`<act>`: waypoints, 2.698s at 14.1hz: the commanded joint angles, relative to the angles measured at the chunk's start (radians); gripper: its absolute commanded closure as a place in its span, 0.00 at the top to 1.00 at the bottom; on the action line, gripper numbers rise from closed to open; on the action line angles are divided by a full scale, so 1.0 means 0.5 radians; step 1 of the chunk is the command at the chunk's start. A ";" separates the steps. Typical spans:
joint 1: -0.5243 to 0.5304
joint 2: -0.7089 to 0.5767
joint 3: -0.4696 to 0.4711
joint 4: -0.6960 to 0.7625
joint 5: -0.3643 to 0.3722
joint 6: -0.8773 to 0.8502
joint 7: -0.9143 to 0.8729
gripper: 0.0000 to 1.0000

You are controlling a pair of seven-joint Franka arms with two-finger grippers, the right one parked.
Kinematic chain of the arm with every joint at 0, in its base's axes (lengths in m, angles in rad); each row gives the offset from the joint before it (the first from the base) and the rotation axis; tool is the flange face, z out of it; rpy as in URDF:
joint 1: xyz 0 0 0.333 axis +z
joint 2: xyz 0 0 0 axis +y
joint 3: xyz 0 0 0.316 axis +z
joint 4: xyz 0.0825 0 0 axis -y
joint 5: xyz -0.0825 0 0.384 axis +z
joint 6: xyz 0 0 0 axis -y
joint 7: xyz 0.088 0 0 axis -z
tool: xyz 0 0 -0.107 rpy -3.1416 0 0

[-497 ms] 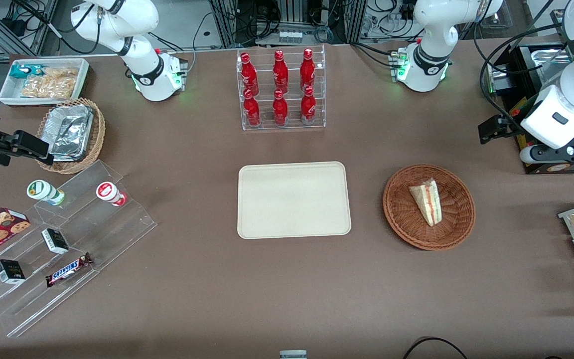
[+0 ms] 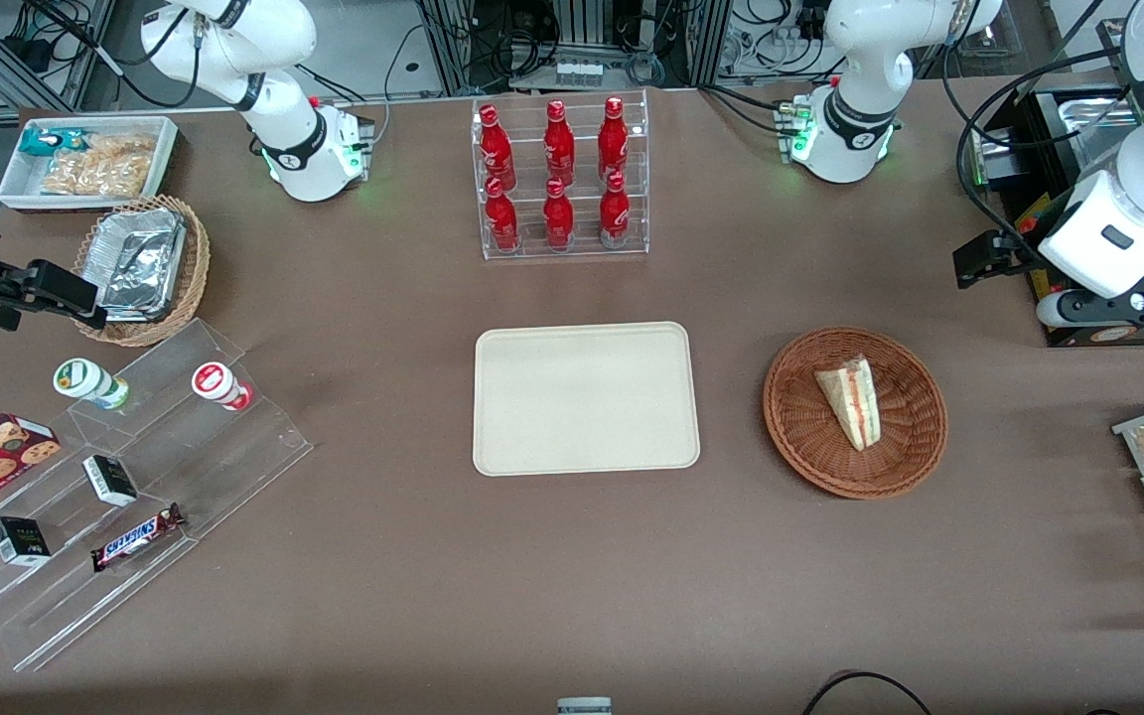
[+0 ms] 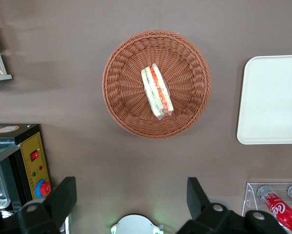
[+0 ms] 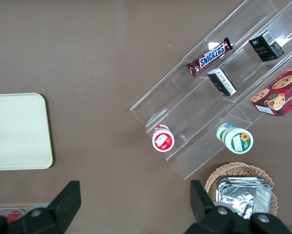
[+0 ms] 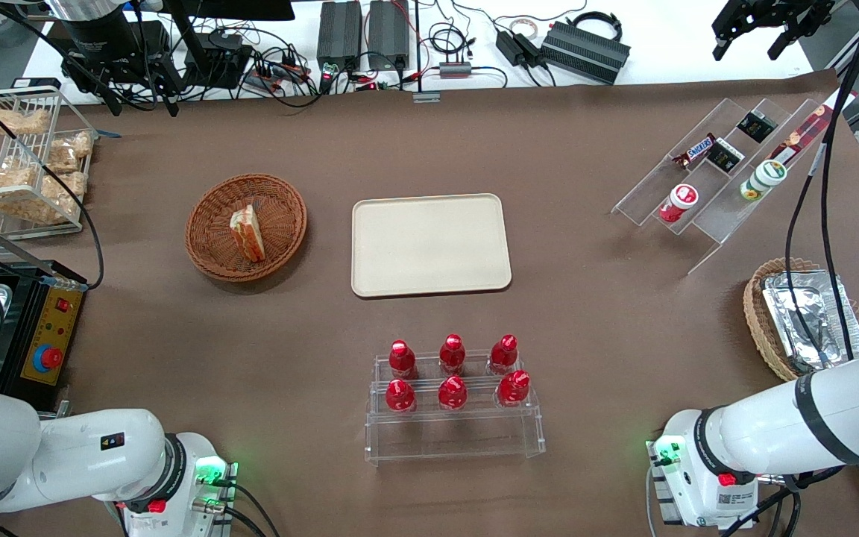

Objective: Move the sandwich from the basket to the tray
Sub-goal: 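Move the left gripper over the wrapped sandwich in the wicker basket, then lower the open left gripper around the sandwich and close it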

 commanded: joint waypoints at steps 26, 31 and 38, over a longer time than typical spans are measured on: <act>-0.053 0.296 -0.014 -1.075 0.038 1.256 -0.960 1.00; -0.127 0.354 -0.024 -1.187 0.038 1.531 -1.263 1.00; -0.133 0.390 -0.018 -1.270 0.084 1.642 -1.291 1.00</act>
